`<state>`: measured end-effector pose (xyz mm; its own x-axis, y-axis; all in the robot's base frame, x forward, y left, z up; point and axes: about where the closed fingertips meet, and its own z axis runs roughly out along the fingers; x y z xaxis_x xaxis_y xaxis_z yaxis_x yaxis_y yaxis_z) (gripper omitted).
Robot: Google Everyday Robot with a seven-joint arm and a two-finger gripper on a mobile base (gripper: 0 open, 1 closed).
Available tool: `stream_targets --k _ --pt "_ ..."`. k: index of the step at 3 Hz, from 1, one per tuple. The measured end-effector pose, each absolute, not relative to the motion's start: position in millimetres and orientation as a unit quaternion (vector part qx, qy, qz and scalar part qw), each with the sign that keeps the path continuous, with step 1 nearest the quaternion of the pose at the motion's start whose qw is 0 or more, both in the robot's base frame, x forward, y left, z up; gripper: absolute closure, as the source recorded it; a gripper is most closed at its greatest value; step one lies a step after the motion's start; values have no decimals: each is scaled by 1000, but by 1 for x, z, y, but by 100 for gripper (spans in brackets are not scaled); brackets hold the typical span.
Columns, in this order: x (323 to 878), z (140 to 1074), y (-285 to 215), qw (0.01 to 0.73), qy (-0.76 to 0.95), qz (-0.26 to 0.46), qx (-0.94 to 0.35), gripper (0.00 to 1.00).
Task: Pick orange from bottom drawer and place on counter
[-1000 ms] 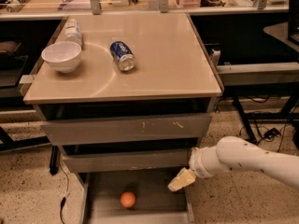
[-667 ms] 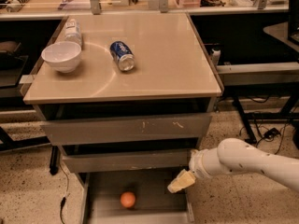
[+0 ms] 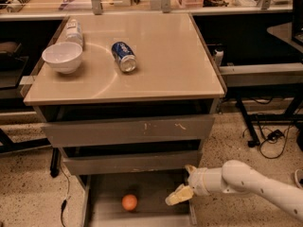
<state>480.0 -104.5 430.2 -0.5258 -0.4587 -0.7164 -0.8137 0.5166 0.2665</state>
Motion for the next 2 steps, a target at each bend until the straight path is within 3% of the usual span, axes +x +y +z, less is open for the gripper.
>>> stream_targets --k 1,2 --pt "460 374 -87 290 812 357 -359 0" --pt "460 374 -87 290 812 357 -359 0"
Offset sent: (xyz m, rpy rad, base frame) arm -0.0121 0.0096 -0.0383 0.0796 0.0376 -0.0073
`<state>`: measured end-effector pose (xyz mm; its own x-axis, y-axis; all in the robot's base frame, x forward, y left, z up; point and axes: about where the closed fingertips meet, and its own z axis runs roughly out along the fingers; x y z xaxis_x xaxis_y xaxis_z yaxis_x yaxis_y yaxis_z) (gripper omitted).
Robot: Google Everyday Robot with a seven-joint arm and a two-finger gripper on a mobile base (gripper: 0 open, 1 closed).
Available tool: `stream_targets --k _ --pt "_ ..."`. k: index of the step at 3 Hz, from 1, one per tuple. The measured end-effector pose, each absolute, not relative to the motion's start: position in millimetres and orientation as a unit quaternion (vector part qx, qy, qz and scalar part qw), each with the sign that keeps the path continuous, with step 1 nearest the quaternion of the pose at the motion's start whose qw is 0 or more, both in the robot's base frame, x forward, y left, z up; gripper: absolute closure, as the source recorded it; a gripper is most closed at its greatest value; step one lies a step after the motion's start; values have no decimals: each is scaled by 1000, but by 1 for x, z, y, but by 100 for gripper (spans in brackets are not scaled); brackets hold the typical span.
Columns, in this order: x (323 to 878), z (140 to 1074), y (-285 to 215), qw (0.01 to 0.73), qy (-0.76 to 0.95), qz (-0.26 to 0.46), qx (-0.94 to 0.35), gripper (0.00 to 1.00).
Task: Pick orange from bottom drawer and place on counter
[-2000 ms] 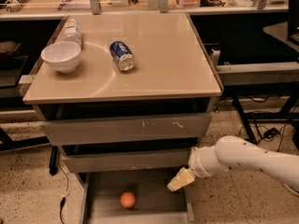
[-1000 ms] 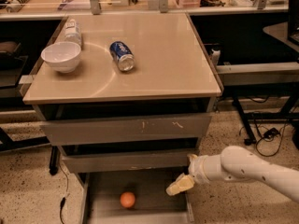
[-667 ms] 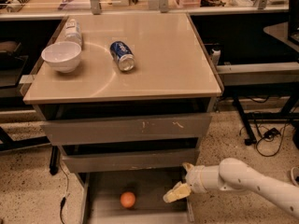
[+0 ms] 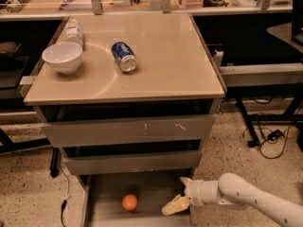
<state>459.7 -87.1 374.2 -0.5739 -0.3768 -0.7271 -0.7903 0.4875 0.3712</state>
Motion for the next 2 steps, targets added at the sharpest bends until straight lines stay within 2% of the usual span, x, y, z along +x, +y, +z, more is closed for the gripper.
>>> stream_targets --k 1,2 --pt "458 343 -67 282 802 366 -379 0" --pt "461 293 -18 291 775 401 -393 0"
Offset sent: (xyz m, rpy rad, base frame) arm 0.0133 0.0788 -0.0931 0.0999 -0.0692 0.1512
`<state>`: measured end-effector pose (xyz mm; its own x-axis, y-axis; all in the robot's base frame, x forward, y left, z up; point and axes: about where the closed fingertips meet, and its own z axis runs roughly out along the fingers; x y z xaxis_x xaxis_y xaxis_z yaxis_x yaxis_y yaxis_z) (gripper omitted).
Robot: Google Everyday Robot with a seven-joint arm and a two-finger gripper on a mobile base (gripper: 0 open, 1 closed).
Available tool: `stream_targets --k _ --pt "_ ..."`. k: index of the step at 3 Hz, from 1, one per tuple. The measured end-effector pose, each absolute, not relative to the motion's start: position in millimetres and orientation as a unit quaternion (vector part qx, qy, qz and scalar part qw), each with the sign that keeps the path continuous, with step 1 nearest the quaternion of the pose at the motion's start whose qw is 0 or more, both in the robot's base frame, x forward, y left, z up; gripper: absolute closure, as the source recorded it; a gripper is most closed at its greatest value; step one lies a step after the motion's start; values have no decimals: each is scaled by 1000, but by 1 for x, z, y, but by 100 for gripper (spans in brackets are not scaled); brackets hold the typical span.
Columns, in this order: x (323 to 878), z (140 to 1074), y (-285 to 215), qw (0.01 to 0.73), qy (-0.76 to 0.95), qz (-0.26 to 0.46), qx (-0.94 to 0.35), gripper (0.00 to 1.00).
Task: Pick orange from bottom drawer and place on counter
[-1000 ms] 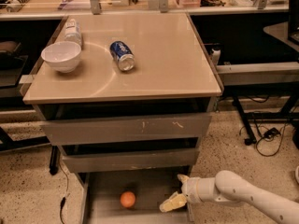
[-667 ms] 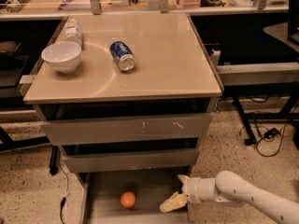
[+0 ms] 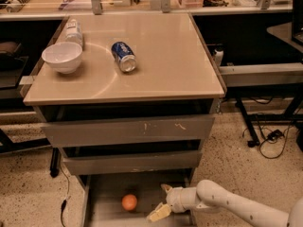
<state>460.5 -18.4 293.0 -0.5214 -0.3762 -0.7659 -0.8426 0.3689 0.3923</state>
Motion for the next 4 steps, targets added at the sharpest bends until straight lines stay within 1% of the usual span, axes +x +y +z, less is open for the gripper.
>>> stream_targets --k 2,4 --pt "459 274 -7 302 774 402 -384 0" --pt "475 229 20 341 770 373 -389 0"
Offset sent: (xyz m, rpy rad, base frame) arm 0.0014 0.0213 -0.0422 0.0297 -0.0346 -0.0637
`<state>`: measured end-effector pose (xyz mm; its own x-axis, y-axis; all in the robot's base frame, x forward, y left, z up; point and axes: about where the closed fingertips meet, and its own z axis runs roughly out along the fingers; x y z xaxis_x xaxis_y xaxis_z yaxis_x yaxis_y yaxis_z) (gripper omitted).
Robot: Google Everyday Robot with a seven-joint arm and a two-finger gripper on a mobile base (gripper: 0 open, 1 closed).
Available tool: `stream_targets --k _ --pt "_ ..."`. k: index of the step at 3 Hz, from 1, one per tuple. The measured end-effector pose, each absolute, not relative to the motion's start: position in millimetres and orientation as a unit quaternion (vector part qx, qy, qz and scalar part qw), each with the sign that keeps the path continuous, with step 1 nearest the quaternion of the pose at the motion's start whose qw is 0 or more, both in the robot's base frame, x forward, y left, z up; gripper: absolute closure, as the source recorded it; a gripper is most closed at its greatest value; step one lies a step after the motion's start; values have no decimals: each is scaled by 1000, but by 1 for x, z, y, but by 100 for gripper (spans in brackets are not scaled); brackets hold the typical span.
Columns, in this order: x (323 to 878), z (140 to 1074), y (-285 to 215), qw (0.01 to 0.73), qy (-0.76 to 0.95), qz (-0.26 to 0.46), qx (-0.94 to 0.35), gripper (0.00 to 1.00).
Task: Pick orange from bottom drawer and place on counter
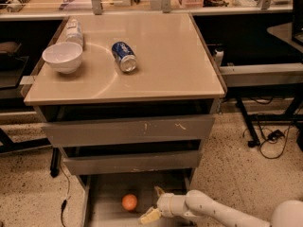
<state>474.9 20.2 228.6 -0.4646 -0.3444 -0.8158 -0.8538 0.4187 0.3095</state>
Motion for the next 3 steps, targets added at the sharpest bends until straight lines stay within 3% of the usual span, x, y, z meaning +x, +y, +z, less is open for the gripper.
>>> stream_targets --k 1,3 --pt "475 228 20 341 770 373 -389 0" --pt "495 198 66 386 748 387 -377 0"
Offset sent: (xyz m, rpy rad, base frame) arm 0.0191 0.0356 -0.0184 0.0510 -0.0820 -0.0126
